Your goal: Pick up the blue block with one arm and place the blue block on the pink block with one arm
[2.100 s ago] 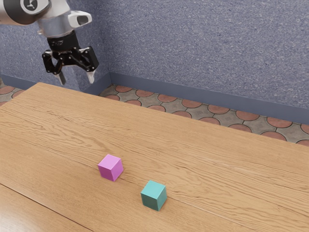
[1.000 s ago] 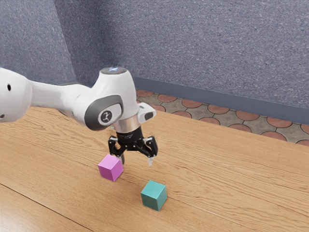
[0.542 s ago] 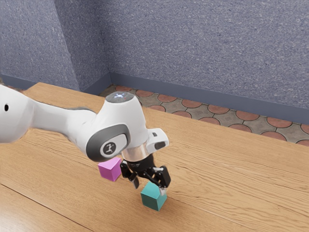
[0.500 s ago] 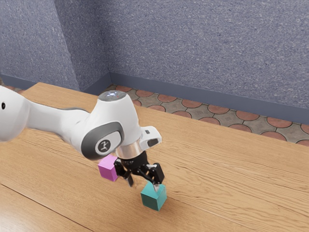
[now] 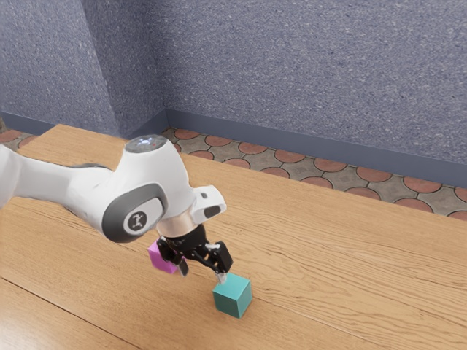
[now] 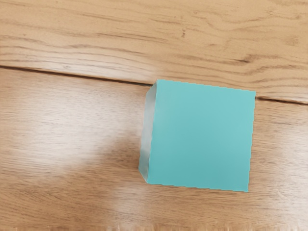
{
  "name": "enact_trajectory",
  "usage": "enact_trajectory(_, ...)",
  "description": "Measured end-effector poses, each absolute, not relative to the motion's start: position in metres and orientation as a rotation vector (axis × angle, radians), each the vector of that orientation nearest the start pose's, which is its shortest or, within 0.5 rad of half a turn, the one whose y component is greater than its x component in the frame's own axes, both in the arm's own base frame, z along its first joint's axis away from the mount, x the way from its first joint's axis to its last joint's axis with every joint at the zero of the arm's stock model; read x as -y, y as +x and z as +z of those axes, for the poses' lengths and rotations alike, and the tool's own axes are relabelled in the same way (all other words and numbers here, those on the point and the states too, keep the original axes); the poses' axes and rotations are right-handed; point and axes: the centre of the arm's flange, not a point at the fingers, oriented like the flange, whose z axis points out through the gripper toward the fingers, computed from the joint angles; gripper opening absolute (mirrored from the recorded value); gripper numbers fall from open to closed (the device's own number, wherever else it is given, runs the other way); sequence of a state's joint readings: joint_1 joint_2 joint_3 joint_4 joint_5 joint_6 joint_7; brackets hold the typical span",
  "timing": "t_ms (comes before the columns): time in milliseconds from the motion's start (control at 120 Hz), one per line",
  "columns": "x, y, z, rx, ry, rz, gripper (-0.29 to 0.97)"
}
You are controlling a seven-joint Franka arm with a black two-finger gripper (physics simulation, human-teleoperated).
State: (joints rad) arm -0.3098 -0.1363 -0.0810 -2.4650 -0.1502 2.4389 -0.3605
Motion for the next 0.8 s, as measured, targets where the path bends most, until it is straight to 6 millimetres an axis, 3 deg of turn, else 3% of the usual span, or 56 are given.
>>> enact_trajectory(125,0.177,0.443,0.341,0.142,-3.256,-0.081,0.66)
enact_trajectory(183,0.186,0.442,0.331,0.110,-3.253,-0.061,0.66)
enact_trajectory(333,0.211,0.446,0.326,0.020,-3.258,-0.080,0.67)
enact_trajectory(583,0.230,0.456,0.316,-0.043,-3.260,-0.088,0.67)
enact_trajectory(800,0.195,0.482,0.309,0.071,-3.259,-0.092,0.66)
